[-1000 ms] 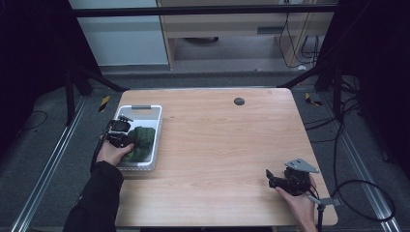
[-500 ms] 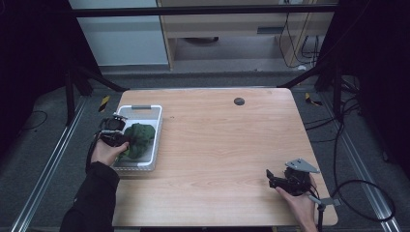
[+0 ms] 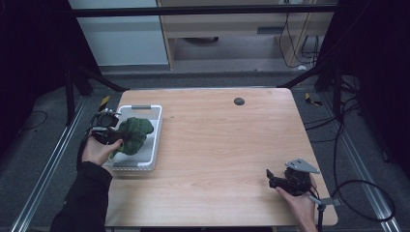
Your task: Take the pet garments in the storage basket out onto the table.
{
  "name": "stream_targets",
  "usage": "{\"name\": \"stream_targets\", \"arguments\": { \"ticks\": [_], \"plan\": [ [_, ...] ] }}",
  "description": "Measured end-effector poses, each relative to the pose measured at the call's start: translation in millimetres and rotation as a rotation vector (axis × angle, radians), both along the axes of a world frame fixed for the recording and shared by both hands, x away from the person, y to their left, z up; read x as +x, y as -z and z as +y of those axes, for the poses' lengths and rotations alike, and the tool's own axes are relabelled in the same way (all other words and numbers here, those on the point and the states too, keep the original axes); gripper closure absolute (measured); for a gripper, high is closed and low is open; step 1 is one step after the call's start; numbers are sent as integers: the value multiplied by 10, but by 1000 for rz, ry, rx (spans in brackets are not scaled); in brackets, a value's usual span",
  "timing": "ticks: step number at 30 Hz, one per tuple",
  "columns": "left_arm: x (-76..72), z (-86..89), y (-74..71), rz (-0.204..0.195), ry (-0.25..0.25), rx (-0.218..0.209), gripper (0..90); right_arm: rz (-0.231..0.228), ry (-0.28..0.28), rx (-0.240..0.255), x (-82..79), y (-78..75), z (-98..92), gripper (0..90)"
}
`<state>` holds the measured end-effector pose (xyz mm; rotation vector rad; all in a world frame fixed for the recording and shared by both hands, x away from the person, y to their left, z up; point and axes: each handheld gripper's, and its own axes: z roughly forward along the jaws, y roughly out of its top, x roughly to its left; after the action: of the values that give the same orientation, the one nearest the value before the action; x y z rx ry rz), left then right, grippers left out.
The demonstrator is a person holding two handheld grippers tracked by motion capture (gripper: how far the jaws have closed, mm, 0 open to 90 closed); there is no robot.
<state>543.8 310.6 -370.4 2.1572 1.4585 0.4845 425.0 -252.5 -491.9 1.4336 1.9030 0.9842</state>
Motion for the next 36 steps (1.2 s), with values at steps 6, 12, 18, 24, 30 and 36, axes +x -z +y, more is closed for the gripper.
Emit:
{"name": "stream_targets", "arguments": {
  "ticks": [6,12,18,24,30,36],
  "plan": [
    [-55,19,-112,-19,3,3,673,-5,-1,-6,0,1,-3,108],
    [-101,-9,-214,-31,26,12,673,-6,1,-2,-6,-9,-2,107],
    [-149,-42,-316,-43,51,15,673,-10,1,-6,-10,-8,-6,107],
    [-216,-93,-410,-58,87,24,673,-13,0,-9,-10,-7,-3,107],
    [-304,-156,-507,-80,126,28,673,-15,1,-10,-11,-9,0,107],
    [-374,-246,-590,-98,159,27,673,-17,2,-9,-9,-10,2,105]
  ]
}}
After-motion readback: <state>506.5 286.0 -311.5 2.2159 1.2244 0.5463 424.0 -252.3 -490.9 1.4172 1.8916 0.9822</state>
